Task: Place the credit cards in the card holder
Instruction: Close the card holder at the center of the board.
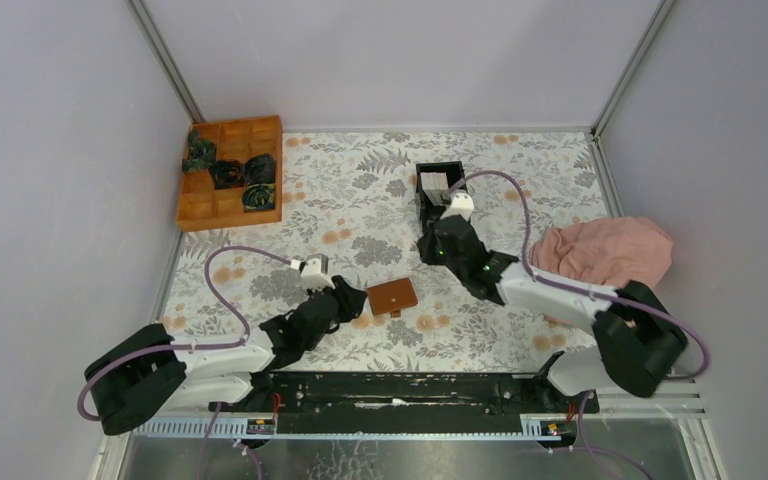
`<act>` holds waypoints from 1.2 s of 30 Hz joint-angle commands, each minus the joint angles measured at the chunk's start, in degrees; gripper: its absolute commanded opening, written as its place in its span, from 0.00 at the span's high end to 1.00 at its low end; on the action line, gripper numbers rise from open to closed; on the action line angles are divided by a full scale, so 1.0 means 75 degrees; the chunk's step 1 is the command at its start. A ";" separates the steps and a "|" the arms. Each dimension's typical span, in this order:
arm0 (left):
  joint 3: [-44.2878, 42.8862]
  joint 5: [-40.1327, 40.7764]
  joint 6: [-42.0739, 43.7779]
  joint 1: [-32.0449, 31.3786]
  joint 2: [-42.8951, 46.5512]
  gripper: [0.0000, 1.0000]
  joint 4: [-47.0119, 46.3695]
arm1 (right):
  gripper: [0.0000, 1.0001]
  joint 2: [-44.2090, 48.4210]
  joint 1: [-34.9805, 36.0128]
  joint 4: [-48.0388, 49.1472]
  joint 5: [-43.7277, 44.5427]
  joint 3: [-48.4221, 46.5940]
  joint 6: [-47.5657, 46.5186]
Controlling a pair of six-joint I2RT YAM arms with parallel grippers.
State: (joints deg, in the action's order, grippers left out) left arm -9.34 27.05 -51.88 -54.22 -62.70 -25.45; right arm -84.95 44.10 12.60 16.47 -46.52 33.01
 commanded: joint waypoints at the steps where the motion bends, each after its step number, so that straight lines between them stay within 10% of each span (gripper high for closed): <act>1: 0.0073 0.0179 0.0015 0.0016 -0.0017 0.59 0.0381 | 0.82 0.1141 0.0319 -0.1034 0.0503 0.0936 -0.0078; 17: -0.0976 0.0401 0.0307 0.0016 -0.1341 0.65 0.0772 | 0.81 0.1388 0.2543 -0.2014 0.0628 0.1641 0.0888; 36: -0.0634 0.0211 0.0072 0.0018 -0.1633 0.67 0.0336 | 0.81 -0.0635 0.2209 -0.1164 0.0371 0.0496 0.0452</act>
State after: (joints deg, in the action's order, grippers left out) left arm -15.46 28.45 -50.85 -54.22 -74.67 -20.56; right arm -87.96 62.57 1.04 19.73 -39.09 38.20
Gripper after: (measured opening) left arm 0.332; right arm 0.189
